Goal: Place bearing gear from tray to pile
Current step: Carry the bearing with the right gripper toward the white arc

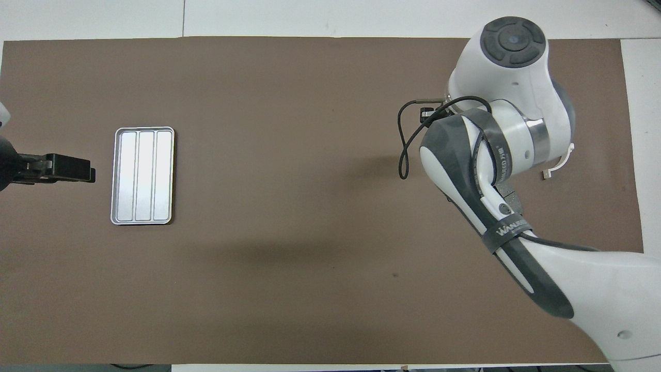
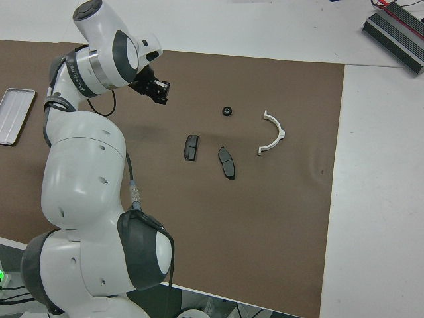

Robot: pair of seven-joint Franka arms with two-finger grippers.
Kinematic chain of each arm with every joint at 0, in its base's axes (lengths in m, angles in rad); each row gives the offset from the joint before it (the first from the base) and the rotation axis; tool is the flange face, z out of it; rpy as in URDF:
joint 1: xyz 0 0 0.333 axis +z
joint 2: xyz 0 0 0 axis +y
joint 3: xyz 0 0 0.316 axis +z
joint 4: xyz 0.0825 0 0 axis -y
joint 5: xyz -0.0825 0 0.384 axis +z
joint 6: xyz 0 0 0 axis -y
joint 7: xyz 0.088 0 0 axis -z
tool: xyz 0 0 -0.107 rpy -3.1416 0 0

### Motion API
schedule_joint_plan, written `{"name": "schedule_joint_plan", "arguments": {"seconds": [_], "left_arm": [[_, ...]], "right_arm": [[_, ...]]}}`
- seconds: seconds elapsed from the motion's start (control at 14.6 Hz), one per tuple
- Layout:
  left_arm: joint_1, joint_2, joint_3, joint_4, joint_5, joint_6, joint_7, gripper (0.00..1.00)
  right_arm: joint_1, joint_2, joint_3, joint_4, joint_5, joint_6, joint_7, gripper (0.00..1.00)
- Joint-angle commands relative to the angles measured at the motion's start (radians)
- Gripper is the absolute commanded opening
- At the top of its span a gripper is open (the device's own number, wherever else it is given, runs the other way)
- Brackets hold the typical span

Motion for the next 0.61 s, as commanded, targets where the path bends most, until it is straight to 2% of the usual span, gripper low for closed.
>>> {"name": "schedule_joint_plan", "arguments": {"seconds": [0.0, 0.27, 0.55], "left_arm": [[-0.003, -0.032, 0.005, -0.036, 0.004, 0.015, -0.005, 1.0], [-0.003, -0.032, 0.005, -0.036, 0.004, 0.015, -0.005, 1.0], [-0.003, -0.032, 0.005, -0.036, 0.004, 0.015, -0.005, 1.0]], "right_arm": [[-0.077, -0.014, 0.018, -0.087, 0.013, 0.092, -0.109, 0.0], [-0.117, -0.017, 0.017, -0.208, 0.021, 0.276, -0.157, 0.0], [-0.126, 0.052, 0.017, -0.216, 0.021, 0.385, -0.164, 0.0]]}}
